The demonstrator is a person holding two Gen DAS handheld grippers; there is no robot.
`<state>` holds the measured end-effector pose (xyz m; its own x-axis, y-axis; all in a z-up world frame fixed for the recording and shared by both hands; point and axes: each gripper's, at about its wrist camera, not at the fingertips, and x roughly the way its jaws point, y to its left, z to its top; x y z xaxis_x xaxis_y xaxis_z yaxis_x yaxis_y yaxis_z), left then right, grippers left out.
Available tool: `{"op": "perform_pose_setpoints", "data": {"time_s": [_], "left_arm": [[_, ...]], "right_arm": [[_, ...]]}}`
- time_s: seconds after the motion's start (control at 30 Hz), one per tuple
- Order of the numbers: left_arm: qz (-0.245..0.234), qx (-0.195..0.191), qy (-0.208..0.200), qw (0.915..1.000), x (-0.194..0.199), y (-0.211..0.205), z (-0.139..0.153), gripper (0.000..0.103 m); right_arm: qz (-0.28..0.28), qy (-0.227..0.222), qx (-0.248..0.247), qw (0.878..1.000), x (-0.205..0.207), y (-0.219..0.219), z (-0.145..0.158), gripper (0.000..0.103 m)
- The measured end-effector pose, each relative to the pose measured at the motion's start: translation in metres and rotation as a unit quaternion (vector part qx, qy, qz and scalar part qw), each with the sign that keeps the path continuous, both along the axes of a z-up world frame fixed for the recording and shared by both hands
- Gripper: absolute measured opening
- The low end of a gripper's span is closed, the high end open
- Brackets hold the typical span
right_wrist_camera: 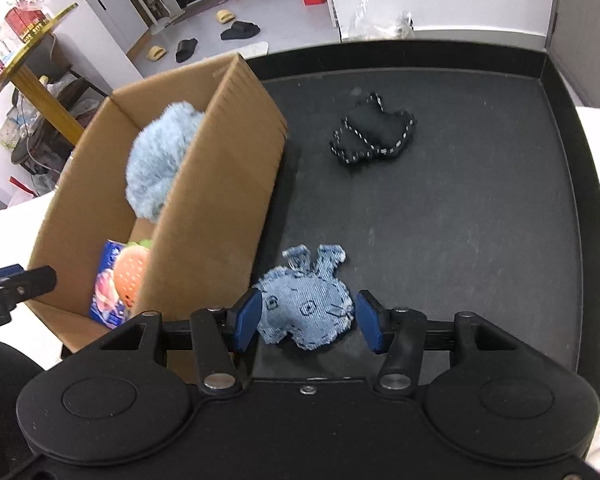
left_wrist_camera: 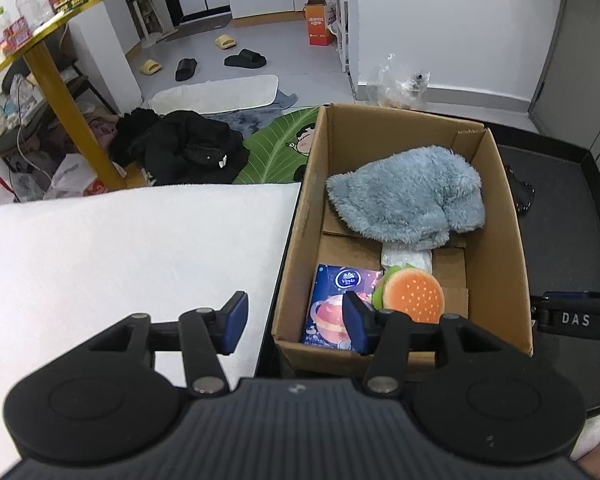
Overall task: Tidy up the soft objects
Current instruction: 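Lower the right gripper onto the blue denim bunny plush and close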
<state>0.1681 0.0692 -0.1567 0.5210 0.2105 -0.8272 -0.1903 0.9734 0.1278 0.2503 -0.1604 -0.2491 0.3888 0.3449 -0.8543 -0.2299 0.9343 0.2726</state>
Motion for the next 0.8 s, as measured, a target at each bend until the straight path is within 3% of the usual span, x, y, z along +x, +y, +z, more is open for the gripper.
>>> {"op": "perform_pose_setpoints", "data": {"time_s": [0.43,0.5,0.8], "left_arm": [[-0.006,0.017,0.006,0.9998,0.002,-0.004,-0.002,0.055],[-0.007,0.018,0.005,0.9998,0.002,-0.004,-0.002,0.056],[-0.005,0.013,0.001,0.9999,0.001,-0.002,-0.001,0.057]], "right_arm": [[0.02,-0.018,-0.027,0.999,-0.004,0.009,-0.011,0.05],[0.028,-0.018,-0.022,0.999,-0.005,0.01,-0.01,0.037],[0.035,-0.018,-0.032,0.999,-0.01,0.009,-0.001,0.022]]}}
